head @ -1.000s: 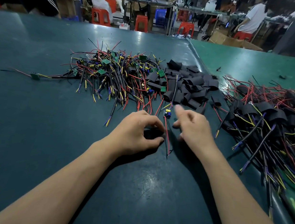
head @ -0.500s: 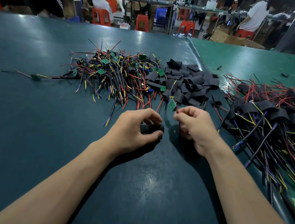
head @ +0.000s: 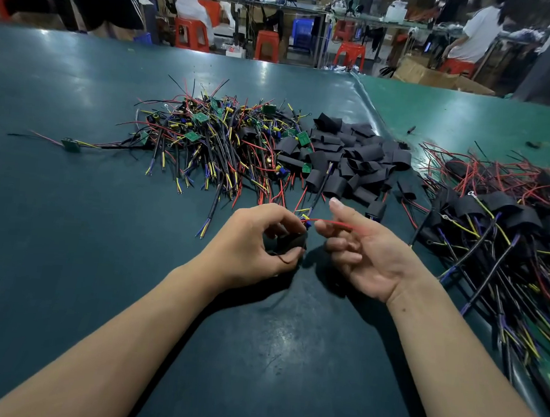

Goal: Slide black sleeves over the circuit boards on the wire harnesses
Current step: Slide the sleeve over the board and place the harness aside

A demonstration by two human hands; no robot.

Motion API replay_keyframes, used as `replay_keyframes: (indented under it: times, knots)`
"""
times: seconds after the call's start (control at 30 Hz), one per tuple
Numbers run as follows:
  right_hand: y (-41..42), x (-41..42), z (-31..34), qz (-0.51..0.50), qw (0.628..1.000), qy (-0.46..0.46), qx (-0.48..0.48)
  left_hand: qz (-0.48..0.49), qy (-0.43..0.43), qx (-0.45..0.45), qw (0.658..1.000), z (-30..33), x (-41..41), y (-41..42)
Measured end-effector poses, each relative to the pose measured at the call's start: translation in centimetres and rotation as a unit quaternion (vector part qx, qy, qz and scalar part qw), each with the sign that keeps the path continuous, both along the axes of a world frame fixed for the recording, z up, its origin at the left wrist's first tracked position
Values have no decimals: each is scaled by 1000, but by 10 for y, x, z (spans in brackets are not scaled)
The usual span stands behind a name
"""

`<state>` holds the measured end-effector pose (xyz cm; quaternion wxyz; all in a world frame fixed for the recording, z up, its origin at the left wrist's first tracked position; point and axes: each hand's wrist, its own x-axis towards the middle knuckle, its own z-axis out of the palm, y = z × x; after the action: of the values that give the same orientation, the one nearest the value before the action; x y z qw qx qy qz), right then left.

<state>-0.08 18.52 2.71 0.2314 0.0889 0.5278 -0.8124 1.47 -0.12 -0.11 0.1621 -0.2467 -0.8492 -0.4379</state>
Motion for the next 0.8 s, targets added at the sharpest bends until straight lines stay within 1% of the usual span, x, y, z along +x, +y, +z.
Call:
replay_keyframes:
  times: [0.13, 0.2, 0.27, 0.3, 0.43, 0.53, 0.6, 0.67, 0.7, 0.77, 0.8]
  knots:
    - [-4, 2, -3, -9, 1000, 3, 29, 7, -18, -12, 1000, 1, 0, 0]
    - [-7, 4, -4, 12, 999, 14, 40, 3, -24, -59, 998, 1, -1, 0]
    - [-7, 5, -5, 33, 998, 35, 42, 1, -5, -112, 994, 0, -2, 2]
    - [-7, 5, -5, 41, 998, 41, 39, 2, 1, -116, 993, 0, -2, 2]
    - [-7, 4, -4, 43, 998, 38, 39, 29, 36, -43, 998, -1, -2, 0]
    - [-8, 4, -3, 16, 999, 6, 45, 7, 64, -9, 998, -2, -2, 0]
    - [-8, 4, -3, 31, 996, 7, 86, -7, 73, 26, 997, -2, -1, 1]
    - [-8, 4, -3, 69, 987, 22, 141, -6, 71, 91, 993, 0, 0, 2]
    - [-9, 5, -3, 88, 984, 33, 149, -6, 58, 127, 990, 2, 1, 3]
    - [-13, 6, -3, 100, 986, 65, 116, -15, 36, 171, 984, 4, 3, 4]
    - [-14, 7, -4, 86, 989, 81, 87, -23, 29, 180, 983, 4, 4, 5]
